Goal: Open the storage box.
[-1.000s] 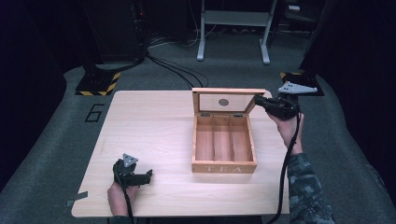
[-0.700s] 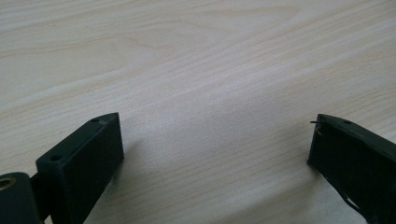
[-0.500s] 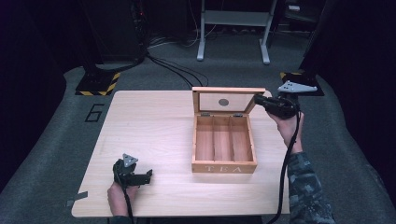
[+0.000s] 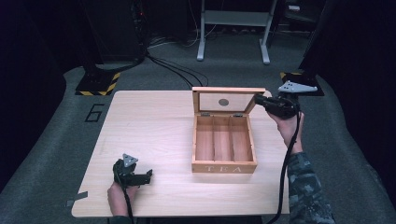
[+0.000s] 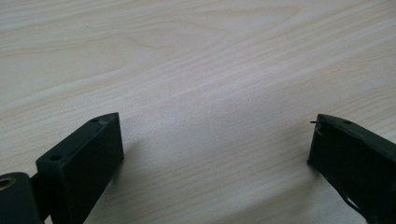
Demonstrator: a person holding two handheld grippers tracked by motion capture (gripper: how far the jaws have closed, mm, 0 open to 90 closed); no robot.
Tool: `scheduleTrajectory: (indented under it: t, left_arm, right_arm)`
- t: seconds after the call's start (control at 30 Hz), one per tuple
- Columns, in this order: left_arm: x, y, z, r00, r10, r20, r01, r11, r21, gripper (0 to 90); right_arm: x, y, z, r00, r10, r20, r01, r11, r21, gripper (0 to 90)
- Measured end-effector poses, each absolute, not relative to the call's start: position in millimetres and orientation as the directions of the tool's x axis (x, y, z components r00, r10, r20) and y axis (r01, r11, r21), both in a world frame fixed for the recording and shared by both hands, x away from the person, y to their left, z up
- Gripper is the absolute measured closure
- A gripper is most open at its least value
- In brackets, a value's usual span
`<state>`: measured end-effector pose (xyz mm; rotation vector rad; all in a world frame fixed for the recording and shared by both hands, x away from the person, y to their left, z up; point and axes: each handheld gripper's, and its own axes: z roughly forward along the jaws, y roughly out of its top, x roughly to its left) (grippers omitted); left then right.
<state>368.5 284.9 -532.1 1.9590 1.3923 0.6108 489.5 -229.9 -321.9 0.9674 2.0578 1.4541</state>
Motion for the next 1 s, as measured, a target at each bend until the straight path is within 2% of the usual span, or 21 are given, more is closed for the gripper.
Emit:
scheduleTrajectory:
  t: [1.0]
  left_arm:
    - [368.5, 285.1, -531.9, 0.33, 0.944, 0.002, 0.643, -0.227, 0.731, 2.9]
  right_arm:
    - [489.0, -232.5, -322.1, -0.663, 0.748, 0.038, 0.283, 0.203, 0.937, 84.8]
